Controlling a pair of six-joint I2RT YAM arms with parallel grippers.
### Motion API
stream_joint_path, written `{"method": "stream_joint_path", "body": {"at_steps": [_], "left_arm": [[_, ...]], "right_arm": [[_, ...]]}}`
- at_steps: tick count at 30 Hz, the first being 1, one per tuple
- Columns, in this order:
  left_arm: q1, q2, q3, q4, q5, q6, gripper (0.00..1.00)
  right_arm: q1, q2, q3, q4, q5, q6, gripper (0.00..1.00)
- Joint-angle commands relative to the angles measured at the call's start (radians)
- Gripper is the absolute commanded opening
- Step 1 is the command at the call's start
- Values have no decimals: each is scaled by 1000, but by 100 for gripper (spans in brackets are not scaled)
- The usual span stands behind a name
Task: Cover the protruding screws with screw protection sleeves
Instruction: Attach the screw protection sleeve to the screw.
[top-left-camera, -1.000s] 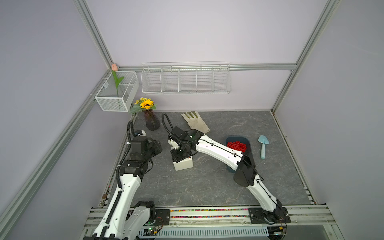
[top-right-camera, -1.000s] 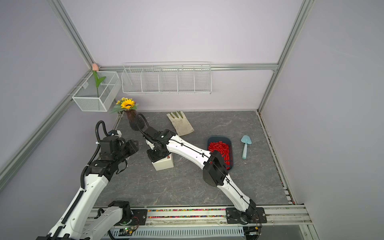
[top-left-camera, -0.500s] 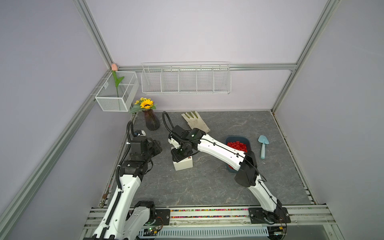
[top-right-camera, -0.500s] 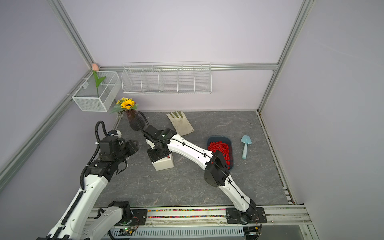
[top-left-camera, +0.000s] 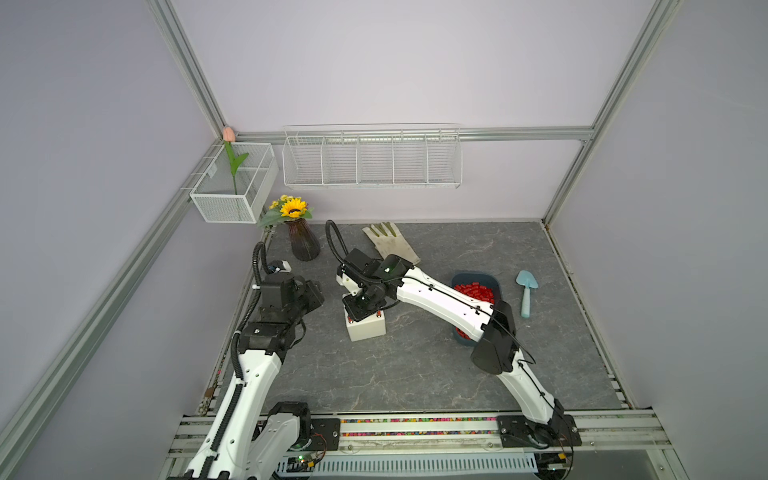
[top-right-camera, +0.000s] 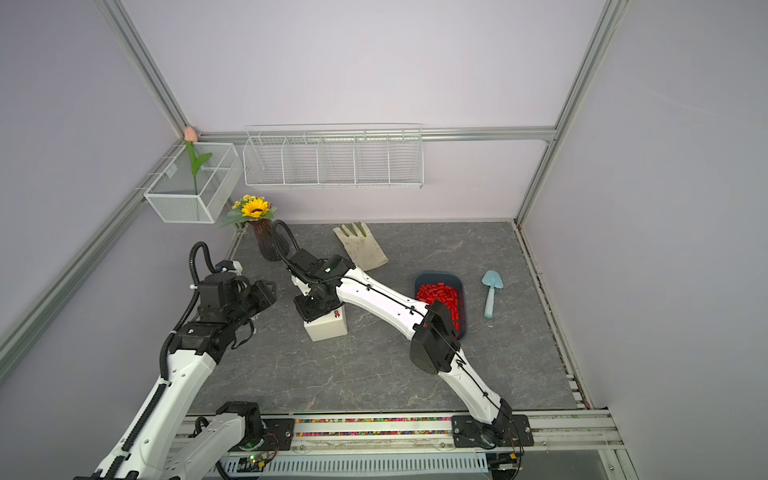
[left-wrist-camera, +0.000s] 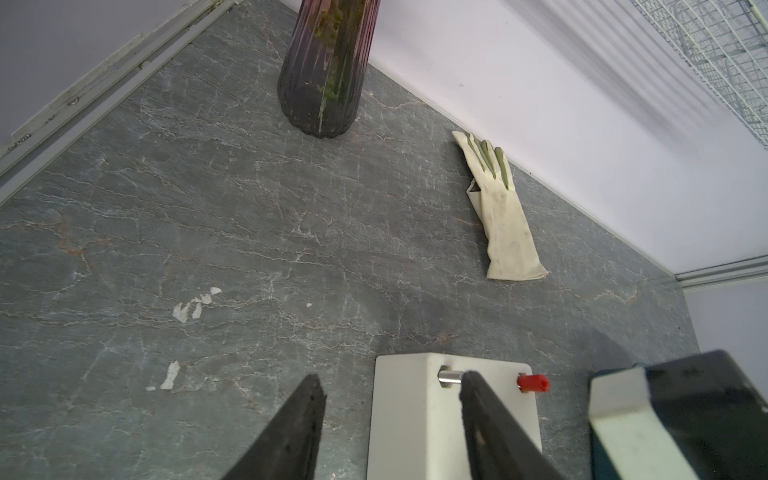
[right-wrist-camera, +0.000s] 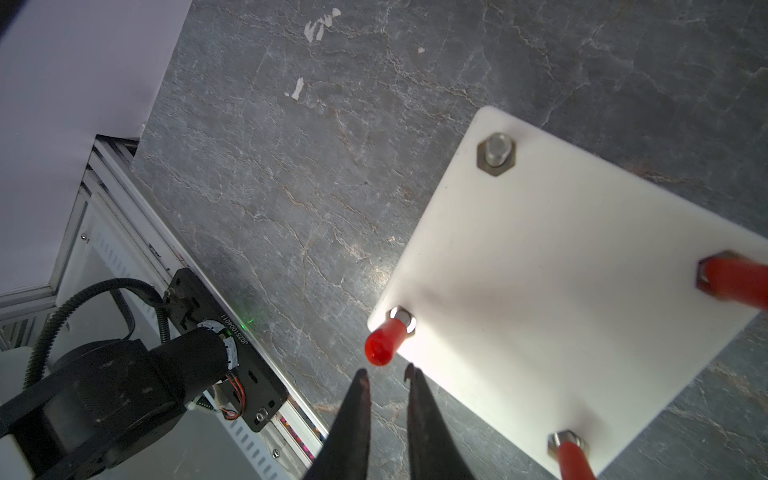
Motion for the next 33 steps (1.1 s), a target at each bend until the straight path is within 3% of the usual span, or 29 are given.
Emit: {"method": "stream_joint_path", "body": {"at_steps": [1, 33], "left_arm": [[5, -9, -3, -13, -8, -2, 55], [7, -19, -8, -23, -19, 2, 56]], "right_arm": [[-8, -16, 35, -21, -16, -7, 20], [-14, 64, 51, -34, -55, -2, 20]]}}
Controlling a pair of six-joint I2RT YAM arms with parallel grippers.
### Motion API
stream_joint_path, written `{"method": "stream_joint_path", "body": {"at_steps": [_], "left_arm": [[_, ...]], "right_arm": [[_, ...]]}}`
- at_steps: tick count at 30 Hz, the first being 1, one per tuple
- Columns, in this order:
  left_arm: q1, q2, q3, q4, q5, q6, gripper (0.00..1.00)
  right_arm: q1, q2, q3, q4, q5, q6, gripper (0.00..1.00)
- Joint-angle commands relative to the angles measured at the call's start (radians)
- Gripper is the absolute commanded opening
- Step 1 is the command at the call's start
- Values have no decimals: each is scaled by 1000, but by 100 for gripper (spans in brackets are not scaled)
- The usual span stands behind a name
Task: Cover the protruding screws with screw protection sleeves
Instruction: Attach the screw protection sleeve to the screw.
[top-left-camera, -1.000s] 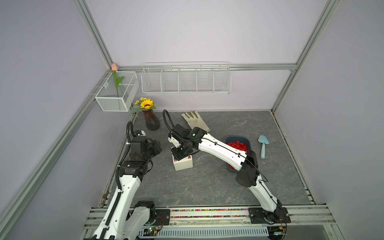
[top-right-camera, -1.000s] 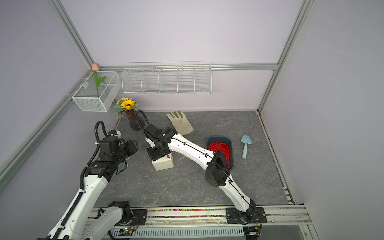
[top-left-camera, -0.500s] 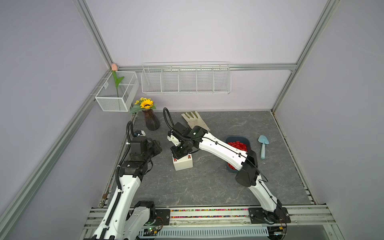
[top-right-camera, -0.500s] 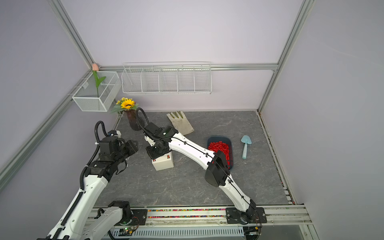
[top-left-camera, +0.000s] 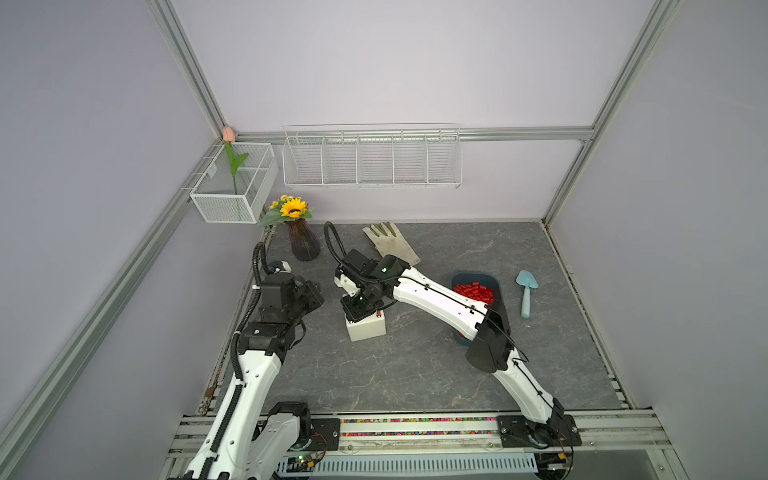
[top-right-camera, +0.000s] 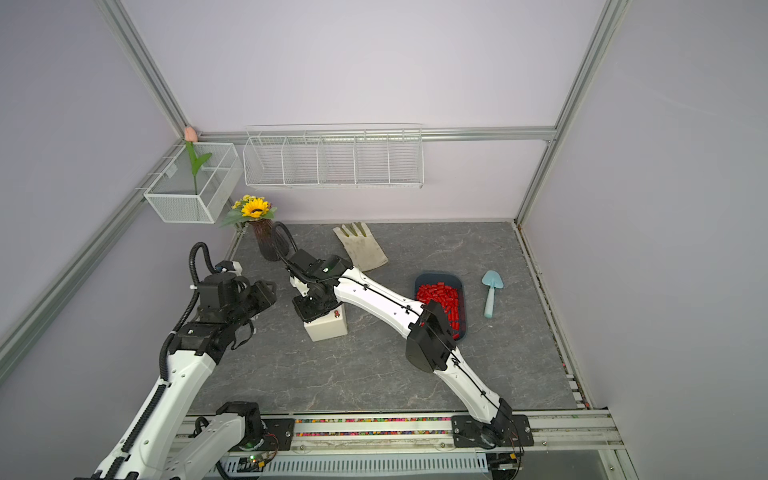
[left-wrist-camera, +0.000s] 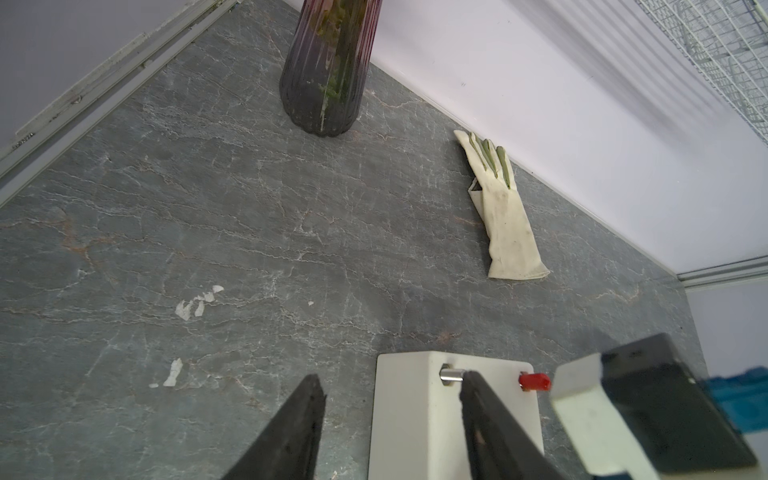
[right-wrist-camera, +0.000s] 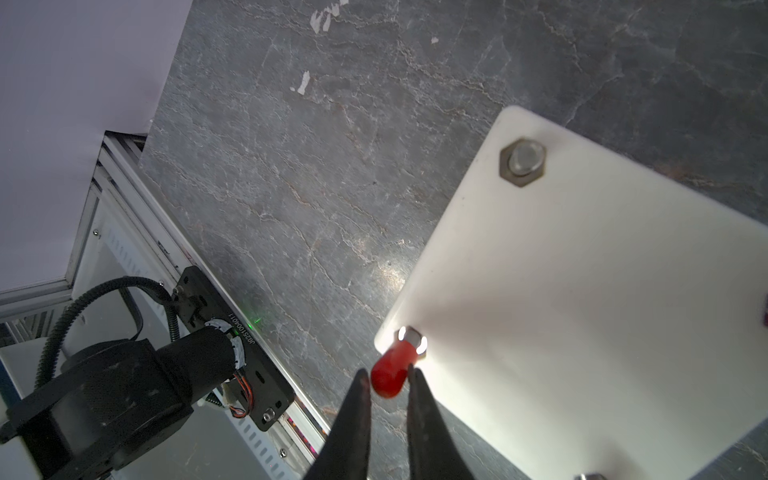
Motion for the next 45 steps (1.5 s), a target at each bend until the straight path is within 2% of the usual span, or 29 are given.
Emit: {"method": "stream_joint_path", "body": {"at_steps": [1, 14, 29, 45], "left_arm": [[7, -15, -8, -15, -16, 1, 56], [8, -19, -9, -17, -15, 1, 56], [9, -30, -5, -24, -18, 0, 56], [9, -33, 5, -28, -12, -2, 56]], "right_arm": [[-10, 14, 9, -23, -13, -1, 20], [-18, 8, -11, -25, -8, 9, 20], [-18, -16, -14, -8, 6, 7, 29], [-26, -95, -28, 6, 44, -1, 34]]}}
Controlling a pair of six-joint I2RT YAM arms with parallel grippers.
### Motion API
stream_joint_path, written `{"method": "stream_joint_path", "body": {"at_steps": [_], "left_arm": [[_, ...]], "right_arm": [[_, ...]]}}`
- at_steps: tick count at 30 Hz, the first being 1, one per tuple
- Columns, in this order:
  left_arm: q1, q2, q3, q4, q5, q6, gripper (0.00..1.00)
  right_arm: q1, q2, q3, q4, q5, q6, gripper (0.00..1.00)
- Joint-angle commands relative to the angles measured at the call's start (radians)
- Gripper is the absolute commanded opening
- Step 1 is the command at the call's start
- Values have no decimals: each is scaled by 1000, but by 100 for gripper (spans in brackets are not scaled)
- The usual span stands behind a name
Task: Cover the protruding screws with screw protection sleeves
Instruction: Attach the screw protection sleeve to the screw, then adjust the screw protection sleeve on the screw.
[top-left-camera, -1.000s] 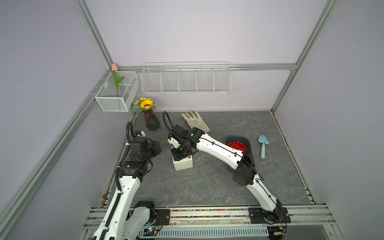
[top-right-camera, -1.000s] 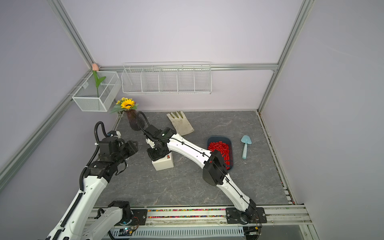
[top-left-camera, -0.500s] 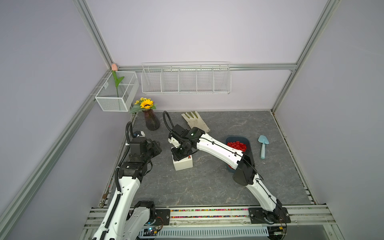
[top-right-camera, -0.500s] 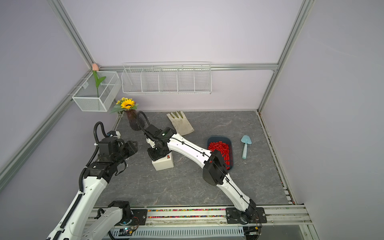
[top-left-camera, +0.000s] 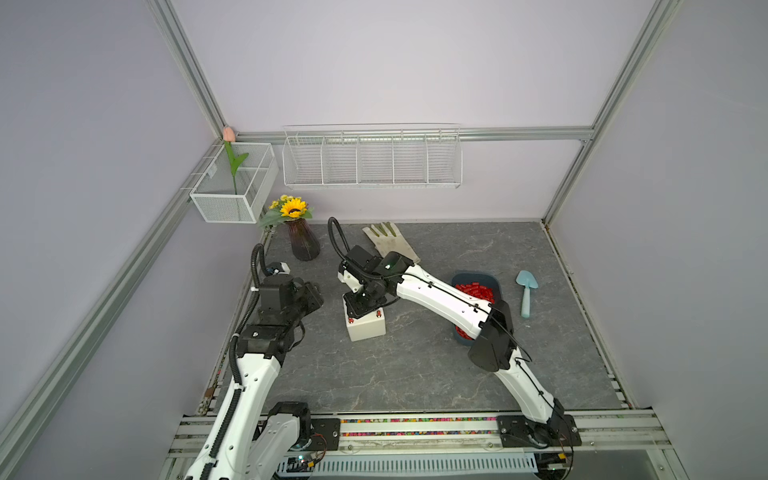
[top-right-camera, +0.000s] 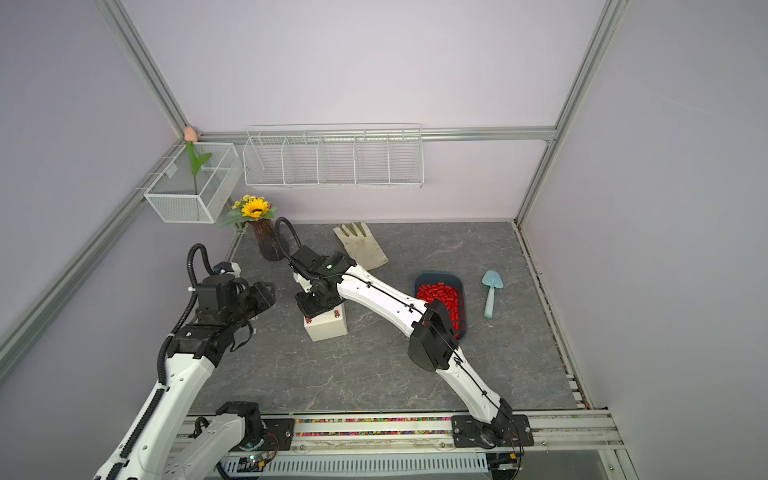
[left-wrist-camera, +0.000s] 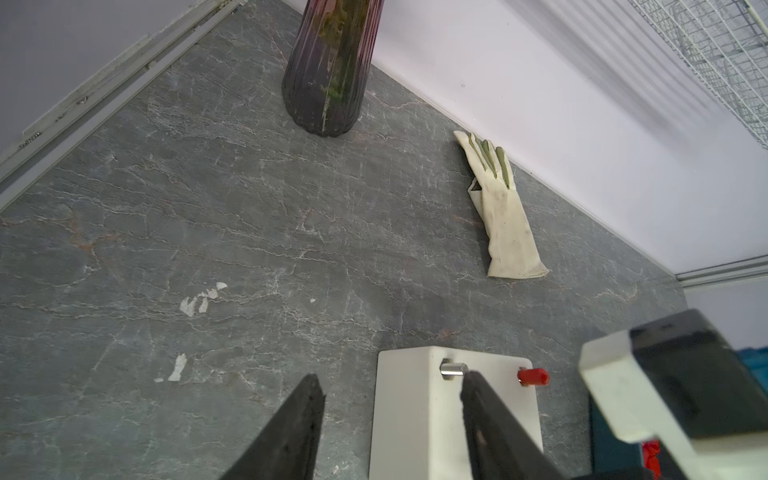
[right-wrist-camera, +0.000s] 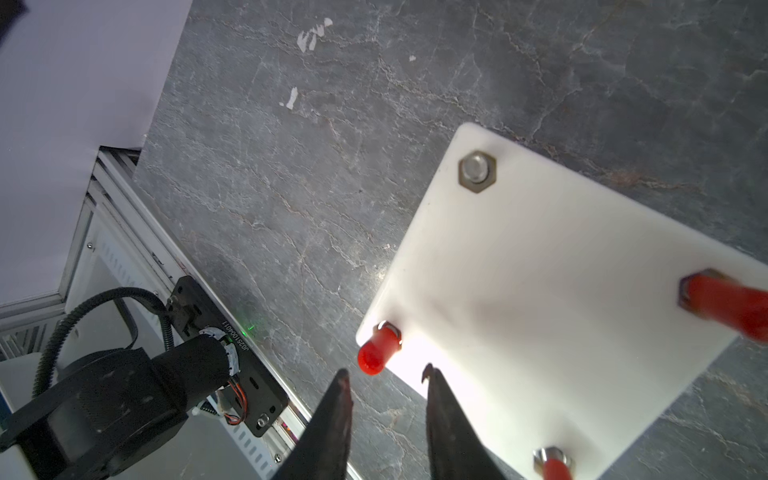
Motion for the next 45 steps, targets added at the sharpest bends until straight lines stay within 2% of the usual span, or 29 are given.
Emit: {"method": "stream_joint_path", "body": {"at_steps": [1, 12, 15, 25, 30, 37, 45], "left_arm": [[8, -11, 9, -15, -13, -3, 56], [8, -3, 9, -11, 13, -6, 55], [8, -3, 3, -5, 23, -8, 54], [8, 25, 12, 9, 44, -11, 54], [8, 52, 17, 46, 98, -5, 53], [8, 74, 15, 67, 157, -9, 50], [8, 43, -5, 46, 147, -8, 48]], "right_arm": [[-11, -69, -30, 15, 18, -5, 34], [-38, -140, -130, 70, 29, 11, 33], [-54, -169, -163, 79, 49, 16, 30], [-158, -359, -392, 177, 107, 37, 31], [-203, -438, -490, 207, 113, 47, 33], [-197, -433, -554, 214, 62, 55, 30], [-127, -380, -570, 204, 35, 48, 28]]}}
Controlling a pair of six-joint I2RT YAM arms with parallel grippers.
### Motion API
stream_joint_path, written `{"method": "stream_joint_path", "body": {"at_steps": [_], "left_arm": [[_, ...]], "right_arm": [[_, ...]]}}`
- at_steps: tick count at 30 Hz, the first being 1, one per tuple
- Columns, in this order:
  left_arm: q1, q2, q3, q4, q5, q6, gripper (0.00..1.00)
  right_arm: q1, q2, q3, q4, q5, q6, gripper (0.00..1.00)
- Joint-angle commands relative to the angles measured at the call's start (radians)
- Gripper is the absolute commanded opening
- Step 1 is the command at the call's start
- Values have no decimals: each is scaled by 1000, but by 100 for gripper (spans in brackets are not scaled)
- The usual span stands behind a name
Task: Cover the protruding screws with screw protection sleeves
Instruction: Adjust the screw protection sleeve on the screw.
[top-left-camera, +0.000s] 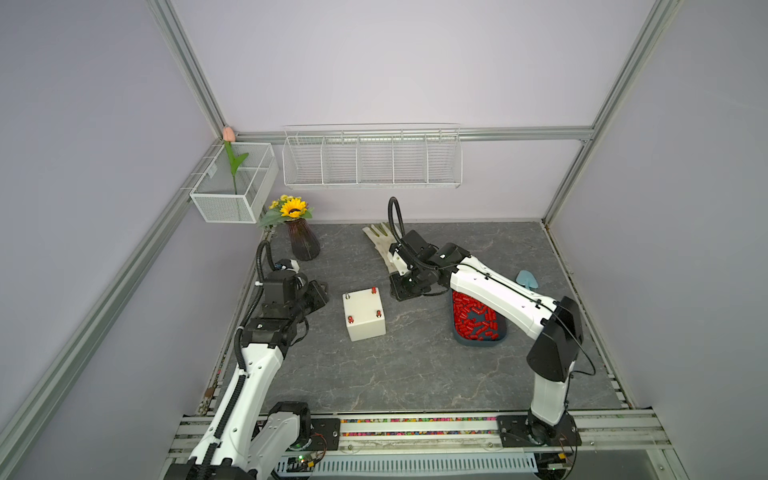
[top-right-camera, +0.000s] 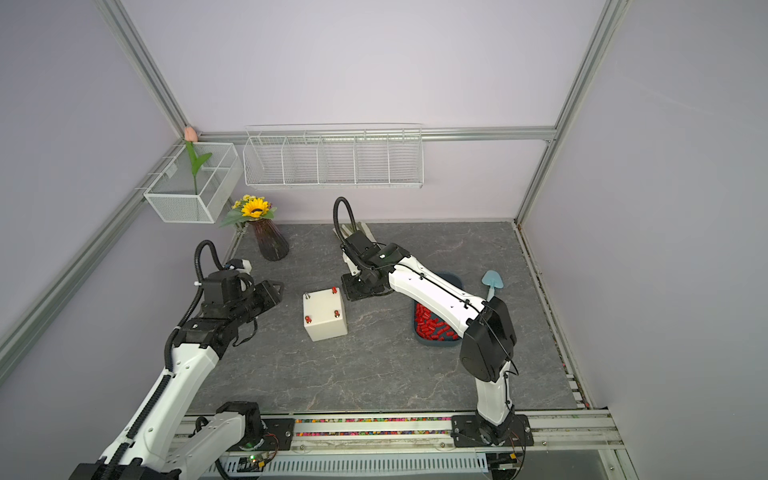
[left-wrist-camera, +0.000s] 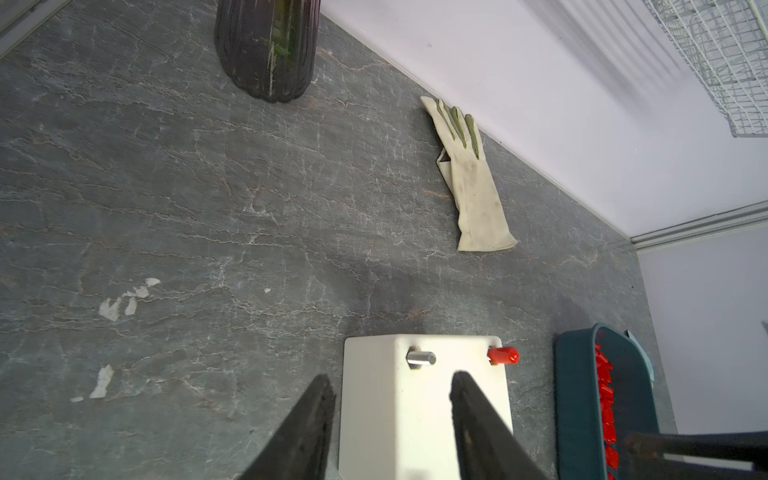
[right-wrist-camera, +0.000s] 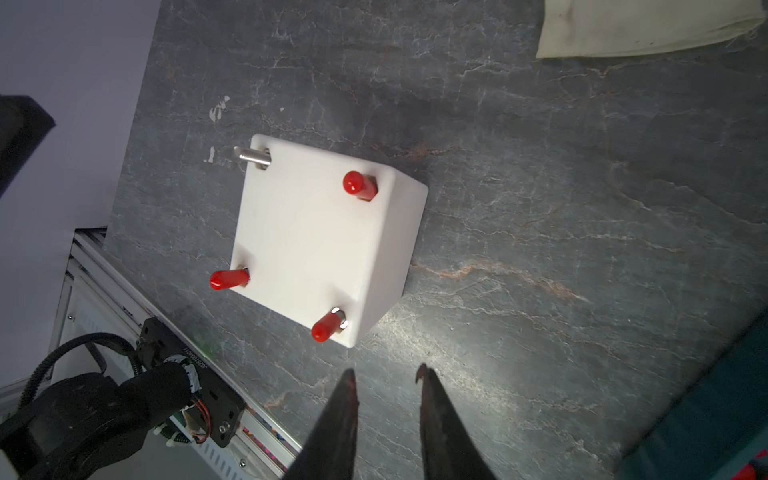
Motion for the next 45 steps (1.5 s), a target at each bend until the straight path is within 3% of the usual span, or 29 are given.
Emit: {"method": "stream_joint_path", "body": {"at_steps": [1, 31, 45], "left_arm": [[5, -24, -4, -4, 5, -8, 48], [5, -43, -4, -20, -20, -3, 48], [5, -49, -2, -21, -23, -3, 48]], "right_arm": [[32, 34, -11, 4, -32, 9, 28], [46, 162, 32, -20, -70, 3, 30], [41, 98, 39, -22, -59, -18, 33]]}}
